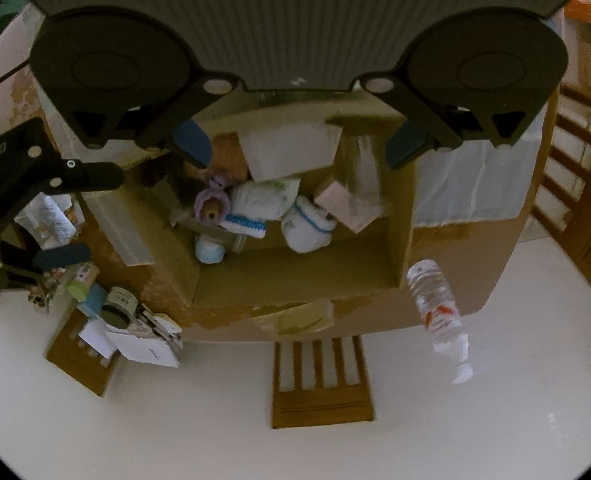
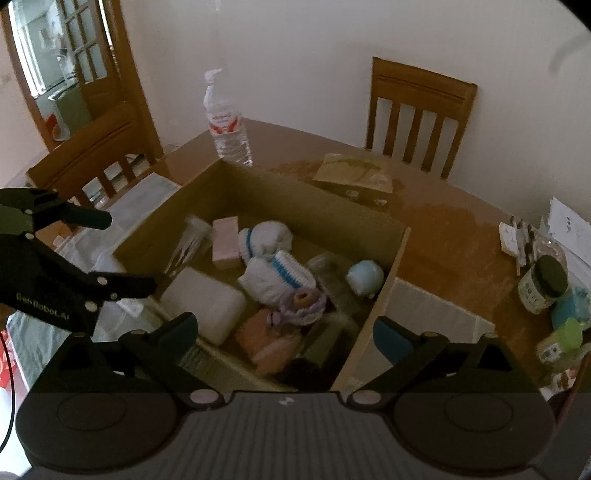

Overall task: Organize objects
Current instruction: 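Move both tools back toward the C&S tissue pack and grey knit sock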

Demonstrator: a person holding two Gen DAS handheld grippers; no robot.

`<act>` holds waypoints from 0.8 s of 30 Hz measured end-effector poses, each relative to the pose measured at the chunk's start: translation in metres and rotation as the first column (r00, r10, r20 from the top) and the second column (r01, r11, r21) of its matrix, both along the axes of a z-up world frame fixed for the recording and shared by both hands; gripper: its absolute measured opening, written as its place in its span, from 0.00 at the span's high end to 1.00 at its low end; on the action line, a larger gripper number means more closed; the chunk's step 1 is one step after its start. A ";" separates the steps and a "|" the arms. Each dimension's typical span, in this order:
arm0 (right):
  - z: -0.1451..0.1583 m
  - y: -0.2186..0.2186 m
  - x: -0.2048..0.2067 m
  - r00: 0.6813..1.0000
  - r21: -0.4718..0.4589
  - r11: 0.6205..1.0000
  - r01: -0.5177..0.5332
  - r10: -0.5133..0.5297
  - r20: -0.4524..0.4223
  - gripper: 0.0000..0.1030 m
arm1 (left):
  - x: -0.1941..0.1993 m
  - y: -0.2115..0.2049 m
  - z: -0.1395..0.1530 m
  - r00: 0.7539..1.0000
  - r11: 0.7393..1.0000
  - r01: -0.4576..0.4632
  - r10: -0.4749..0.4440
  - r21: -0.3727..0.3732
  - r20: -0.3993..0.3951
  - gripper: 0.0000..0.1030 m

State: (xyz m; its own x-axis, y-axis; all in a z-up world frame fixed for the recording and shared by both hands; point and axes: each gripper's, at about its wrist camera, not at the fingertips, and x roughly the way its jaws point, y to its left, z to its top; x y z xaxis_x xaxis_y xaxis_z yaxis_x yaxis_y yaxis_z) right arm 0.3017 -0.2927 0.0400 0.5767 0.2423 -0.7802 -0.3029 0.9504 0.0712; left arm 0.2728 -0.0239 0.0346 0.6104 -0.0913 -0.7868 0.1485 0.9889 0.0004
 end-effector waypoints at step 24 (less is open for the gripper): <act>-0.107 0.060 -0.062 0.998 0.053 0.999 0.013 -0.010 -0.067 0.00 | -0.062 0.042 -0.073 0.988 0.987 -0.156 0.157 0.023 -0.010 0.01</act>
